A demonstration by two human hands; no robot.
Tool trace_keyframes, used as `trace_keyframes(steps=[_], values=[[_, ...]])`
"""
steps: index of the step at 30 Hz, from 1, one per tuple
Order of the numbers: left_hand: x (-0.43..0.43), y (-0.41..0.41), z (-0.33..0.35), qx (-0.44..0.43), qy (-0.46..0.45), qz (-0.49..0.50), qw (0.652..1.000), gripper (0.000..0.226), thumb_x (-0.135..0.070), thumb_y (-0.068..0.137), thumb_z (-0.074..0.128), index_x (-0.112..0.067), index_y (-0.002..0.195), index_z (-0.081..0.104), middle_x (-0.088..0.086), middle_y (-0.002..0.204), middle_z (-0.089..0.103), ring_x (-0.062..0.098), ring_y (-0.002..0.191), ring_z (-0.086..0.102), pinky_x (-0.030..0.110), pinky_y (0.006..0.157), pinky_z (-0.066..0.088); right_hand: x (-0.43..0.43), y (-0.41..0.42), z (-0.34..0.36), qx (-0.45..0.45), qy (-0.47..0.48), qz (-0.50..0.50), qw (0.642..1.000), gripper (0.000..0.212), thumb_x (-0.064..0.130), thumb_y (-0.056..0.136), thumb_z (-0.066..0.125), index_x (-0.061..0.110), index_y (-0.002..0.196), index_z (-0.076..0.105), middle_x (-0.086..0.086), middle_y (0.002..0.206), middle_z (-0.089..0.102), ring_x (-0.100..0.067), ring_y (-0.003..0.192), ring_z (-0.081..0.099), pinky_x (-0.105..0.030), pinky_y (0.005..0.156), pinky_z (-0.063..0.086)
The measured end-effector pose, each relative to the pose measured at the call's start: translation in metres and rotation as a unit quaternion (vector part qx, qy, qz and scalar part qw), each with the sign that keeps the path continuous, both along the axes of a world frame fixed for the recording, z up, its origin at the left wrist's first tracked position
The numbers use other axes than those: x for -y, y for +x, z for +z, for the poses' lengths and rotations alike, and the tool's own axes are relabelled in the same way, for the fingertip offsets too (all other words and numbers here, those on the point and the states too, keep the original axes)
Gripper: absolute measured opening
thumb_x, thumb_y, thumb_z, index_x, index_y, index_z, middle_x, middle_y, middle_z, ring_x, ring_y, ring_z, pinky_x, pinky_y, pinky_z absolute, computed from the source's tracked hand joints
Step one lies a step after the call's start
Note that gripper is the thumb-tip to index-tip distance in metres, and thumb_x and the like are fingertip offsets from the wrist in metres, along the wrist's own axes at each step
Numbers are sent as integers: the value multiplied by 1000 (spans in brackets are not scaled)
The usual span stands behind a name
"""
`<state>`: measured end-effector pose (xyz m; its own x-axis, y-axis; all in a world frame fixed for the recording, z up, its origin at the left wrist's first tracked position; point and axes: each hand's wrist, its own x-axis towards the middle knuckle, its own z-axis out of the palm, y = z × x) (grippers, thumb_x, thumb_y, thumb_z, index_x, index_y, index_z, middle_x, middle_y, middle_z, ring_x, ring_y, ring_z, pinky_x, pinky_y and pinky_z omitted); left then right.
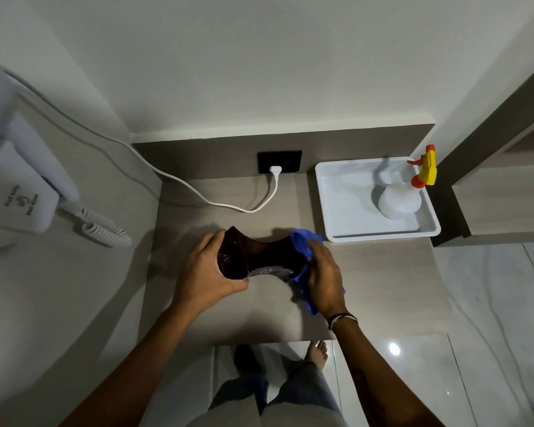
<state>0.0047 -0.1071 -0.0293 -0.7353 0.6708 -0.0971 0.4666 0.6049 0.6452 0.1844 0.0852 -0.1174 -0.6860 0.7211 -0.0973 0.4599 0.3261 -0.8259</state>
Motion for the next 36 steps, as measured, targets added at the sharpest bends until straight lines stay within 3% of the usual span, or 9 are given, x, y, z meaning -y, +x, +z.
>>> trace_keyframes(steps=[4,6,10,12,15,19,24,30,36], values=[[-12,-6,4,66,11,77,995,72,-75,54,88,-39,113,69,-15,108,73,12,98,73,43,82,65,-9,2,3,-83,-227,-134,961,21,7,113,49,6,118,69,-8,102,75,-21,92,68,-33,84,58],[-17,-5,9,72,-5,66,995,89,-91,60,77,-45,134,59,-6,126,73,19,112,72,50,92,63,-5,0,4,-108,-333,-160,923,21,9,113,49,12,111,69,-4,95,76,-16,81,72,-25,72,62],[-23,3,14,-93,-108,-84,986,115,-106,72,42,-57,166,-3,7,177,21,48,138,58,60,91,61,-8,-10,2,-127,-366,-192,902,19,10,114,50,9,114,69,-13,101,74,-24,85,70,-29,73,62],[-24,4,14,-102,-119,-163,974,131,-108,65,47,-52,166,-14,-1,181,-19,52,153,38,67,94,60,-14,-16,-4,-117,-359,-194,905,19,9,114,49,2,115,67,-19,102,69,-30,90,65,-38,79,58],[-23,4,8,-82,-115,-236,962,165,-107,47,63,-34,168,-23,-2,175,-36,42,166,-9,77,113,42,-21,-21,-11,-98,-346,-190,913,24,8,113,48,-9,120,64,-19,104,69,-30,92,66,-36,80,59],[-22,4,9,-217,-129,-269,929,166,-84,53,85,-14,172,-8,13,180,-16,37,166,-13,62,131,17,-27,-25,-10,-103,-347,-186,913,20,9,113,49,5,116,68,-15,105,74,-26,90,71,-20,71,63],[-21,-1,0,-259,-28,-255,931,120,-35,73,93,4,164,27,21,178,18,35,167,12,51,130,32,-23,-27,-7,-92,-258,-182,945,22,7,113,48,0,120,68,-12,108,73,-25,97,68,-31,85,59],[-15,-9,-9,-221,-7,-195,956,108,-52,72,78,2,157,41,21,162,47,35,152,42,23,132,13,21,-17,22,-87,-27,-146,985,38,1,111,49,3,149,58,-7,140,68,1,119,65,-14,106,49],[-15,-16,-24,-112,27,-175,978,84,-47,66,81,-13,138,55,10,133,66,31,119,66,39,110,50,85,-33,53,-166,27,116,979,72,-5,107,50,28,167,27,-9,177,30,-23,165,28,-23,133,27]])
